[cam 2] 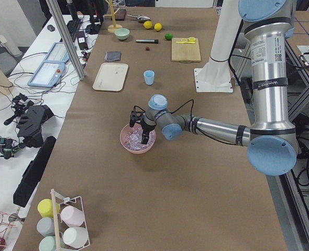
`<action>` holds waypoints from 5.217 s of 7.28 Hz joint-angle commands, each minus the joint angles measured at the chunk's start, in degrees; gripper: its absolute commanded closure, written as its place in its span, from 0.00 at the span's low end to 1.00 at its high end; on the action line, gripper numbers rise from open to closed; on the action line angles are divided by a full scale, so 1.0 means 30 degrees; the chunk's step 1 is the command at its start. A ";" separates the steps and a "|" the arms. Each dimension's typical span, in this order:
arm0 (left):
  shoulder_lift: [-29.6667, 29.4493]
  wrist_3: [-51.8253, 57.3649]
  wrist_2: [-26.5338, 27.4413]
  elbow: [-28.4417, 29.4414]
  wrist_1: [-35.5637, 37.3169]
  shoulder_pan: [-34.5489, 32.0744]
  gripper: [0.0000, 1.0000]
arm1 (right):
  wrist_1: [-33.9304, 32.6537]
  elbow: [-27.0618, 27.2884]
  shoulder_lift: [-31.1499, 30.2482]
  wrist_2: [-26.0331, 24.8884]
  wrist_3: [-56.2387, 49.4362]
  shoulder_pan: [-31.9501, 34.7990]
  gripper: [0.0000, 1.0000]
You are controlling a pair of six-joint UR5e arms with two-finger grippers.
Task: Mash ice and strawberries in cup
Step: 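Grasp another ice cube with the left gripper and lift it, then carry the ice cube with the left gripper over the blue cup, then open the left gripper to drop the ice cube into the cup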
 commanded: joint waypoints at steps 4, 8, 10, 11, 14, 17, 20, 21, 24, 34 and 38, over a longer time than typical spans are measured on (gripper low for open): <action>0.0170 0.0081 -0.0048 0.0006 0.0000 0.0237 0.11 | 0.0021 0.0002 -0.0083 -0.0030 0.0000 0.0000 0.00; 0.0170 0.0140 -0.0282 0.0035 0.0030 0.0237 0.60 | 0.0021 0.0003 -0.0083 -0.0030 0.0000 0.0000 0.00; 0.0228 0.0198 -0.0574 0.0065 0.0001 0.0208 0.86 | 0.0021 0.0003 -0.0083 -0.0030 0.0000 0.0000 0.00; 0.0229 0.0228 -0.0604 0.0007 0.0001 0.0179 1.00 | 0.0021 0.0003 -0.0083 -0.0030 0.0000 0.0000 0.00; 0.0171 0.0345 -0.2678 -0.0811 0.0175 -0.1684 1.00 | 0.0021 0.0003 -0.0025 -0.0030 0.0000 0.0000 0.00; -0.1254 0.0872 -0.2626 -0.1107 0.0205 -0.4154 1.00 | -0.0008 0.0003 0.0122 -0.0001 0.0029 0.0000 0.00; -0.8271 -0.2006 -0.2626 -0.0991 0.4995 -0.3314 1.00 | -0.0009 0.0003 0.0151 0.0058 0.0029 0.0000 0.00; -0.9747 -0.4406 -0.2365 -0.1135 0.5445 -0.1800 1.00 | -0.0009 -0.0026 0.0151 0.0058 0.0029 0.0000 0.00; -1.4083 -0.5983 0.2807 -0.0932 0.9270 0.3738 1.00 | -0.0009 0.0120 0.0151 0.0058 0.0059 0.0000 0.00; -1.5533 -0.7302 0.7921 0.2380 0.7793 0.9085 0.03 | -0.0038 -0.0231 0.0064 0.0058 0.0058 0.0000 0.00; -1.4168 -0.4448 0.5101 -0.0157 0.9218 0.6320 0.03 | -0.0038 -0.0203 0.0005 0.0087 0.0030 0.0000 0.00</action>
